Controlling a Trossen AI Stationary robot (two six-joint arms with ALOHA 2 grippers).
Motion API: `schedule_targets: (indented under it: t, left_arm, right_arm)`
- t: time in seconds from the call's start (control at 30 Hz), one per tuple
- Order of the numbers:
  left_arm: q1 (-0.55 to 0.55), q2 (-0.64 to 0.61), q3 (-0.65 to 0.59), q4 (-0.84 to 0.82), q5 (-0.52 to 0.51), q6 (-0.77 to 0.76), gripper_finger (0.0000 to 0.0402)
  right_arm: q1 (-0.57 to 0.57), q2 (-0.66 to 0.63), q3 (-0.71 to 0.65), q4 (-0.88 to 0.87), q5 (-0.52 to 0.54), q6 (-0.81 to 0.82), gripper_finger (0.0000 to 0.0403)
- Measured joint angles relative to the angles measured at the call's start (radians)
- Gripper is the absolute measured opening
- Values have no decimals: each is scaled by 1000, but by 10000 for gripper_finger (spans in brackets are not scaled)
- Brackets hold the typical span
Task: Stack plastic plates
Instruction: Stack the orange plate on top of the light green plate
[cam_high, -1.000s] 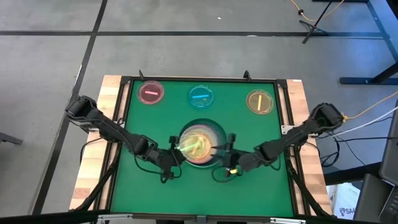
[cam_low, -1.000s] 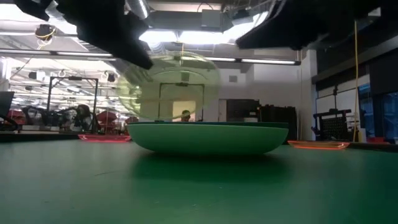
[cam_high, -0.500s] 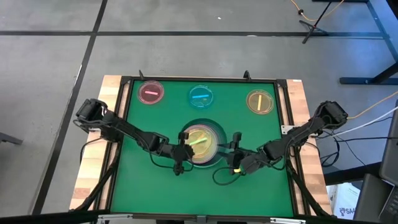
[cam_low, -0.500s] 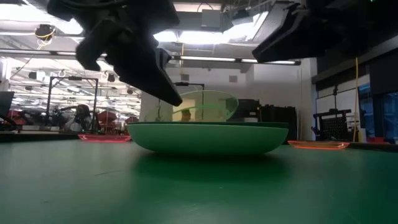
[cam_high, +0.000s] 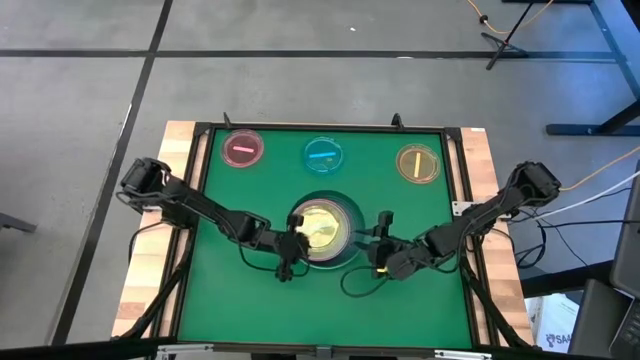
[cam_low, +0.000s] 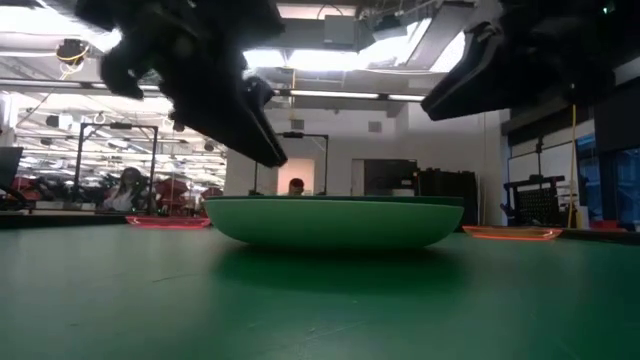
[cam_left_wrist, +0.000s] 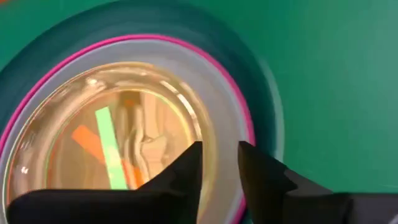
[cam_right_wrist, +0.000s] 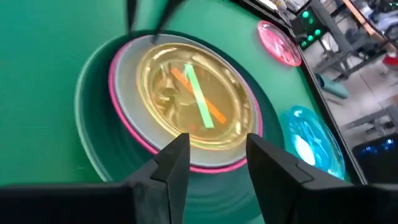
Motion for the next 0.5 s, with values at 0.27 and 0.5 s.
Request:
schedule_targets:
  t: [0.27,0.5]
  left_arm:
    - [-94,-80,0,-45,-5,21,103]
    - [-169,-88,-10,-22,-78,34,99]
  right_arm:
    - [-72,-128,0,-278,7,211,149]
    - [-252,-180,0,-616,-35,394,149]
